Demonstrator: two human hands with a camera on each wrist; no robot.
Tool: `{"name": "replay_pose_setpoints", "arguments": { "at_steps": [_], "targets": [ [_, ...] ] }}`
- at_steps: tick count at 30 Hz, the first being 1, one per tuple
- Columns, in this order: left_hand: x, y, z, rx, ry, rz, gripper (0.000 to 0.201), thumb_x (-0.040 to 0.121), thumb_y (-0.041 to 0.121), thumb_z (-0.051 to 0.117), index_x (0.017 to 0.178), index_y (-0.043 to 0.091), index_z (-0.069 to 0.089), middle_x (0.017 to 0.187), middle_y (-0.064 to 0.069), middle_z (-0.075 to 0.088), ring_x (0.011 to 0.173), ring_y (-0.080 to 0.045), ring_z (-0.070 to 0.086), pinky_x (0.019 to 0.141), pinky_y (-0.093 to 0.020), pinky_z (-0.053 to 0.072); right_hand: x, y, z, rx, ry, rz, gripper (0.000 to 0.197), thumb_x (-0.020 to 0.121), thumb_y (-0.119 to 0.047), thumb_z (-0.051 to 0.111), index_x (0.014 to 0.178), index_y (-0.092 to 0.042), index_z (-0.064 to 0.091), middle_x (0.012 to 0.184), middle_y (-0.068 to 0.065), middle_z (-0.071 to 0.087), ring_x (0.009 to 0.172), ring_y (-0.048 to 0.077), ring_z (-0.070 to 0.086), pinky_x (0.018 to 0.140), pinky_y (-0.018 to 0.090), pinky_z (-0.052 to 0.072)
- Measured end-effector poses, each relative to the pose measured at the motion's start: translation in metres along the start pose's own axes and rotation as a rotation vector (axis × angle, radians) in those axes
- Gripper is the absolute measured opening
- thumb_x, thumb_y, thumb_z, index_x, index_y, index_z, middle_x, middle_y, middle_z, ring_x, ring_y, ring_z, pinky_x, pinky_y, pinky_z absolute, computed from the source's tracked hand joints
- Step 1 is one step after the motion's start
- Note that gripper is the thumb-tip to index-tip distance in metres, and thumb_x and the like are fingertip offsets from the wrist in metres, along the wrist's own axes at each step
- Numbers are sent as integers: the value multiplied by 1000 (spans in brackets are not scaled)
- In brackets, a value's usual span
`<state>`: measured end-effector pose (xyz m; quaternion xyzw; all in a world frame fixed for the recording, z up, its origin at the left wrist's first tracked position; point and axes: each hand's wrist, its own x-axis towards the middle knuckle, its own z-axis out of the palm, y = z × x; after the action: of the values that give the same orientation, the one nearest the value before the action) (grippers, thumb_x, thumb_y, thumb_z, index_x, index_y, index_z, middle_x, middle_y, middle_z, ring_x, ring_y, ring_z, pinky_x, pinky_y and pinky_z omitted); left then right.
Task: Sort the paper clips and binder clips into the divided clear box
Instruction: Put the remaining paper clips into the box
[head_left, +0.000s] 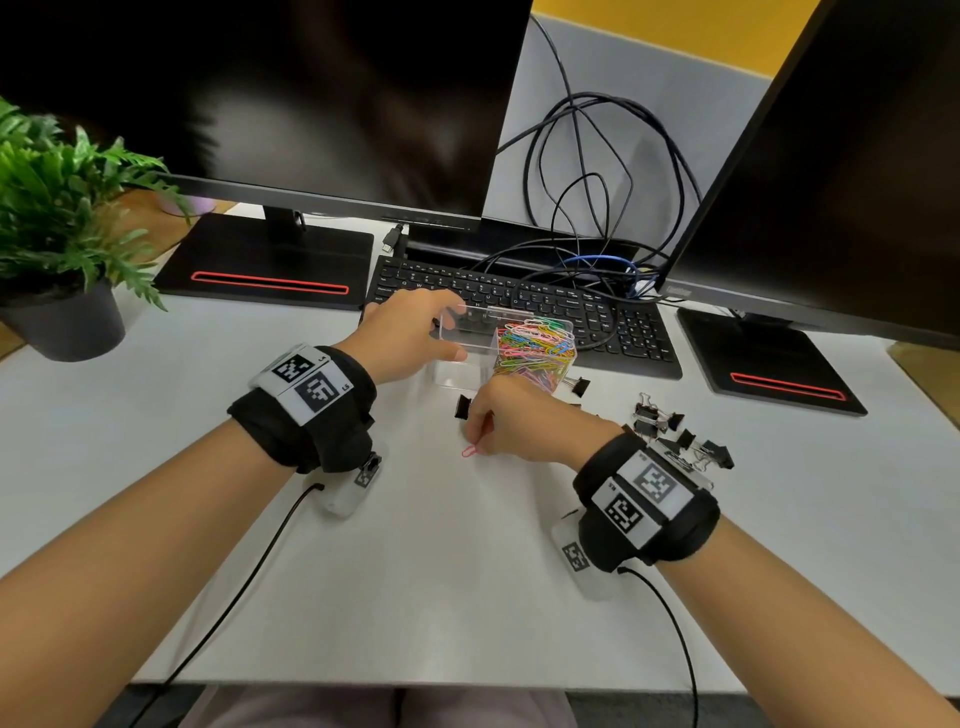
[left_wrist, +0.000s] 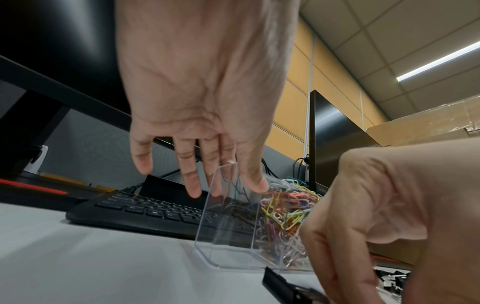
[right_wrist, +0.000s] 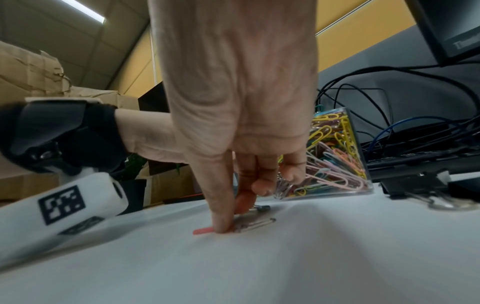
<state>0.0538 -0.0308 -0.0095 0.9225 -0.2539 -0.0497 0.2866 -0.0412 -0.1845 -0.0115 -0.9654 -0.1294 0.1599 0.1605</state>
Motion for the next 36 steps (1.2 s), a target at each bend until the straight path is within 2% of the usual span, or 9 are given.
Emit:
{"name": "replay_pose_setpoints", "arguments": {
  "at_steps": [4,7,10,12,15,18,27,32,36],
  "targets": [
    [0,0,0,1,1,0,54,83,40,73,132,29,52,117,8,63,112,-18,55,100,-47,34,-1,-4,-2,-24,-48,18,5,84,-8,66,83,-7,71,79,4,67,75,20,58,67,29,48],
    [0,1,0,-1,0,-1,55,83,39,73,133,29,52,118,8,63,111,-18,55,100,-47,34,-1,-6,1,-39,-63,10,17,86,-3,56,74,-12,63,67,-3,56,68,20,51,59,24,42],
    [-1,1,-1,-6,4,2,53,83,39,73,131,28,53,117,7,63,108,-19,56,99,-45,35,0,-2,4,-46,-6,-5,22,88,-8,56,66,-11,58,64,4,54,63,24,48,59,27,42],
    [-1,0,-1,-11,6,3,53,83,39,74,131,29,54,117,7,63,107,-19,57,99,-45,35,-2,3,1,-9,23,13,13,83,-3,60,73,-11,63,73,2,60,69,22,54,64,28,45],
    [-1,-1,-1,-13,6,5,52,83,39,74,130,29,54,117,6,63,109,-19,56,100,-46,36,-6,13,-6,13,49,25,25,78,7,57,87,-14,67,80,-1,61,76,17,54,63,22,40],
    [-1,-1,-1,-17,-1,7,52,83,39,74,130,29,54,116,7,63,108,-19,57,101,-47,37,-8,20,-9,-10,24,23,33,78,7,57,99,-14,70,84,3,62,74,16,50,63,24,40],
    [1,-3,0,-26,-12,5,53,82,39,74,129,29,54,116,5,63,108,-21,57,102,-53,40,1,14,-5,-43,9,-22,28,78,-2,66,101,-18,68,81,-2,58,74,17,53,66,30,45],
    [0,-1,-1,-19,-4,10,54,82,39,74,131,29,54,116,6,63,109,-21,57,102,-51,39,3,0,-4,-116,32,-118,39,83,-2,56,114,-22,69,83,-9,55,76,11,46,66,23,36],
    [1,-1,0,-15,-13,7,54,82,40,74,131,29,54,118,6,63,110,-21,56,101,-51,39,1,2,-5,-103,32,-121,28,81,-5,64,105,-18,73,76,-9,56,74,14,51,61,18,37]
  ]
}}
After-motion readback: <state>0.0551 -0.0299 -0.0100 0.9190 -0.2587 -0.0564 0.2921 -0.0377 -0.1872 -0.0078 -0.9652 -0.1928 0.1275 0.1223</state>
